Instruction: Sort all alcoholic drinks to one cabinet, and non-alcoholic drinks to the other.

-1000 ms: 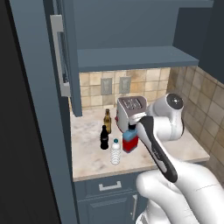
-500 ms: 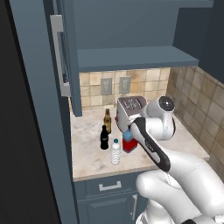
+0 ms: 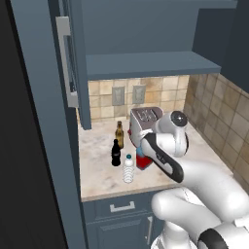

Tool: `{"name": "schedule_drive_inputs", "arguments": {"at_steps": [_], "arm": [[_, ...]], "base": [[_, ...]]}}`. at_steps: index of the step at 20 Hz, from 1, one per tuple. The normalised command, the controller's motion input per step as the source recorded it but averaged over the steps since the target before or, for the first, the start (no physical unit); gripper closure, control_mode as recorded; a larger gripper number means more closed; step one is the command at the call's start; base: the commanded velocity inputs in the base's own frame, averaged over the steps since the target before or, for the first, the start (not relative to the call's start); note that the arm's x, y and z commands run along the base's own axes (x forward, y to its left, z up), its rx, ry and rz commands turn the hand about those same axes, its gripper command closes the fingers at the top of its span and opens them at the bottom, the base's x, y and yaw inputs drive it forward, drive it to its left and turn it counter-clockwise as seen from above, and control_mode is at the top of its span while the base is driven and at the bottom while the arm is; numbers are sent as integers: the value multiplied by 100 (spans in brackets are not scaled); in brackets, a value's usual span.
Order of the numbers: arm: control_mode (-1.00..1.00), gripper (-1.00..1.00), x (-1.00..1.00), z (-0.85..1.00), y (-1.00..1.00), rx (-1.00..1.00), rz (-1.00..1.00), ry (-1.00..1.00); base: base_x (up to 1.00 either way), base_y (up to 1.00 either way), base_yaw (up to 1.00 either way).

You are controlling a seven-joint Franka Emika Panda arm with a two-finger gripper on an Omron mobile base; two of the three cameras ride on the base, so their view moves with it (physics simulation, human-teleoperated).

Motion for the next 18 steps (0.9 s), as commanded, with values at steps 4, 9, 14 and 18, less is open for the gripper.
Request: {"name": "schedule_drive_inputs", "arguments": {"at_steps": [4, 9, 14, 18], "arm": [[-100, -100, 7, -20, 2, 0, 0, 0], [-100, -100, 3, -19, 5, 0, 0, 0], [-100, -100, 5, -4, 3, 0, 0, 0], [-100, -100, 8, -1, 10, 0, 0, 0]], "base": [[0, 0, 0], [0, 0, 0], [0, 0, 0], [0, 0, 0]]}}
